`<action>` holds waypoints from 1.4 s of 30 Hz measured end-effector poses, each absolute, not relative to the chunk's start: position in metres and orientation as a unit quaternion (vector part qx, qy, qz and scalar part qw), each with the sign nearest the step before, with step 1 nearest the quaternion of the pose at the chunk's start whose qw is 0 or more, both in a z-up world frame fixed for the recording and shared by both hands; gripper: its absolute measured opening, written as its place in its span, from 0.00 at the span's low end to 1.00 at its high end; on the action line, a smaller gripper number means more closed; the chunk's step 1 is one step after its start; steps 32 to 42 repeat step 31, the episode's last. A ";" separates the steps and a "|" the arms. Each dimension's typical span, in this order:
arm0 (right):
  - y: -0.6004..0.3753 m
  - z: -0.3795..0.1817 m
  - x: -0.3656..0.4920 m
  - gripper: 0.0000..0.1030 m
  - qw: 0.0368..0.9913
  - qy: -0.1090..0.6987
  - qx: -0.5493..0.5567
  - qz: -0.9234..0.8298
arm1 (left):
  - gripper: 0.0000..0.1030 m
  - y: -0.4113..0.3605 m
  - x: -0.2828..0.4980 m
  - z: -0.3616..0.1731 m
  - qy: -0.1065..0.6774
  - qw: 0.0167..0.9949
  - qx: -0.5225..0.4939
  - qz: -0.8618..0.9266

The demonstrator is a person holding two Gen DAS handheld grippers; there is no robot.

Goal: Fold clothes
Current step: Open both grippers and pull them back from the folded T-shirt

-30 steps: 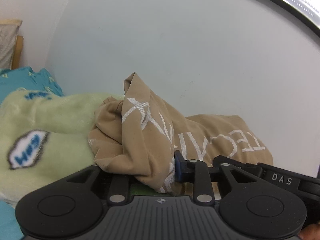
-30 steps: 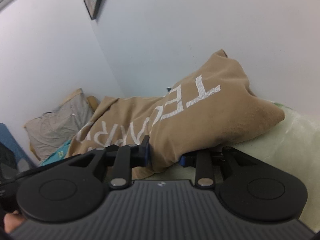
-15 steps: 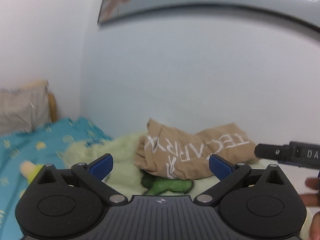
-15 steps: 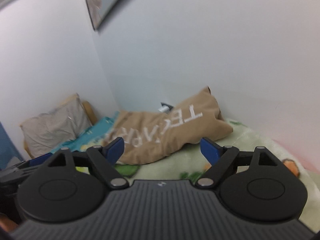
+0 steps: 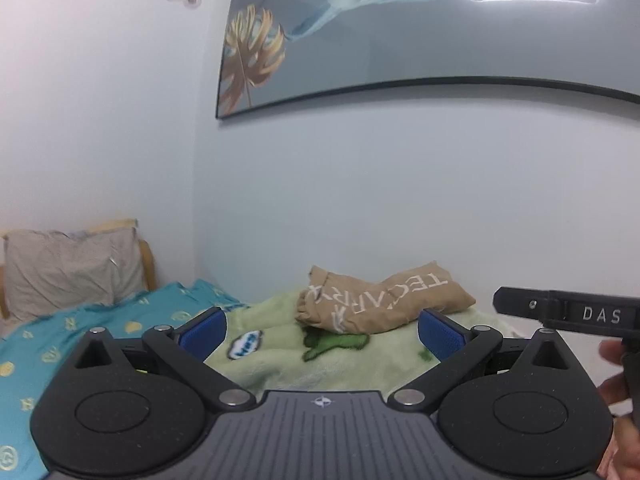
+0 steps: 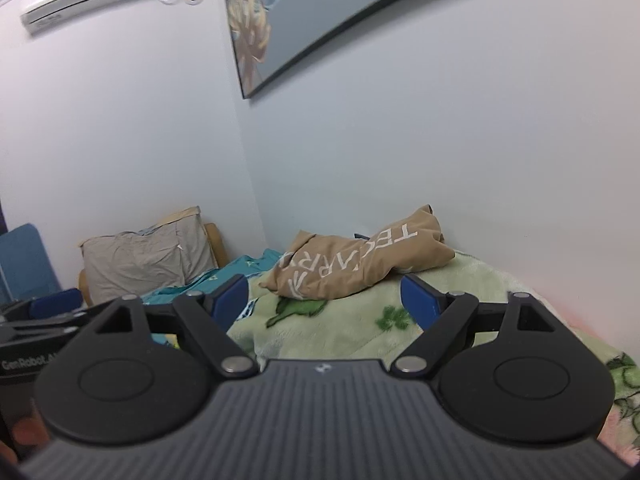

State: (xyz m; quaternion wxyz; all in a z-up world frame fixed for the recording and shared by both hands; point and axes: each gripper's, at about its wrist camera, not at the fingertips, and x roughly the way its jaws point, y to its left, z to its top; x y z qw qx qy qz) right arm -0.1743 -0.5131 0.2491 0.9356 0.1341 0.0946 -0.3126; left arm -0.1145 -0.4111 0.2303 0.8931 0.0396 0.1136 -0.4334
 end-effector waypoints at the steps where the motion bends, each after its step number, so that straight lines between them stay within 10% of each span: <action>1: -0.507 0.249 -0.178 0.82 0.937 0.092 0.129 -0.312 | 1.00 -0.404 -0.119 0.229 0.109 0.896 0.040 -0.429; 42: -0.442 0.228 -0.207 0.82 0.944 0.078 0.082 -0.311 | 1.00 -0.343 -0.146 0.200 0.109 0.908 0.039 -0.404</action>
